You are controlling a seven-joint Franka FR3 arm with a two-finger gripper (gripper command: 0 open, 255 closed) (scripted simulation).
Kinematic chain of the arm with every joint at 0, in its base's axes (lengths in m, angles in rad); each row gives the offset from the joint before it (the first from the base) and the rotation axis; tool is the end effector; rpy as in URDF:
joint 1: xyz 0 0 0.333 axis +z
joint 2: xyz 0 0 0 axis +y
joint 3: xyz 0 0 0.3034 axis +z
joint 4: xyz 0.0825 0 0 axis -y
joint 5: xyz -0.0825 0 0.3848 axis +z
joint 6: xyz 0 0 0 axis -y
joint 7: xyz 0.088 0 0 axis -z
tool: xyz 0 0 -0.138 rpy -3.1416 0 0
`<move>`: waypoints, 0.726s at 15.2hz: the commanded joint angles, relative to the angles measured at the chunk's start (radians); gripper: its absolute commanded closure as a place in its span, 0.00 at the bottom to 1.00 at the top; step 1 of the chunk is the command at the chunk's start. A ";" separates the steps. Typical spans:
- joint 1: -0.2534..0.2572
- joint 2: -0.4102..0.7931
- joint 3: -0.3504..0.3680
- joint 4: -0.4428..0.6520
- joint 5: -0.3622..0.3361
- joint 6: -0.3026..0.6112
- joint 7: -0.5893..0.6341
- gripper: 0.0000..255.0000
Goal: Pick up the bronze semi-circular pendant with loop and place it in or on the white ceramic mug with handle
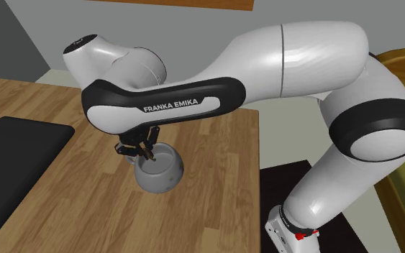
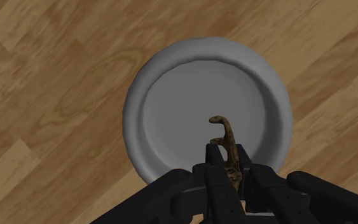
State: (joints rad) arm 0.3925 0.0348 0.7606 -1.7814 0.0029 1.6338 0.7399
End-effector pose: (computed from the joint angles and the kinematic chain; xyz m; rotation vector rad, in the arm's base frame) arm 0.2246 0.4982 0.4734 2.9470 0.6197 -0.1853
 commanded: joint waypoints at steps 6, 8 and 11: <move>0.000 0.001 0.000 -0.001 -0.001 0.002 0.000 1.00; 0.000 0.001 0.000 -0.001 -0.001 0.002 0.000 0.00; 0.000 0.001 0.000 -0.002 -0.001 0.003 0.000 0.00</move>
State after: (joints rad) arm 0.3918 0.0353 0.7598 -1.7823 0.0018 1.6374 0.7397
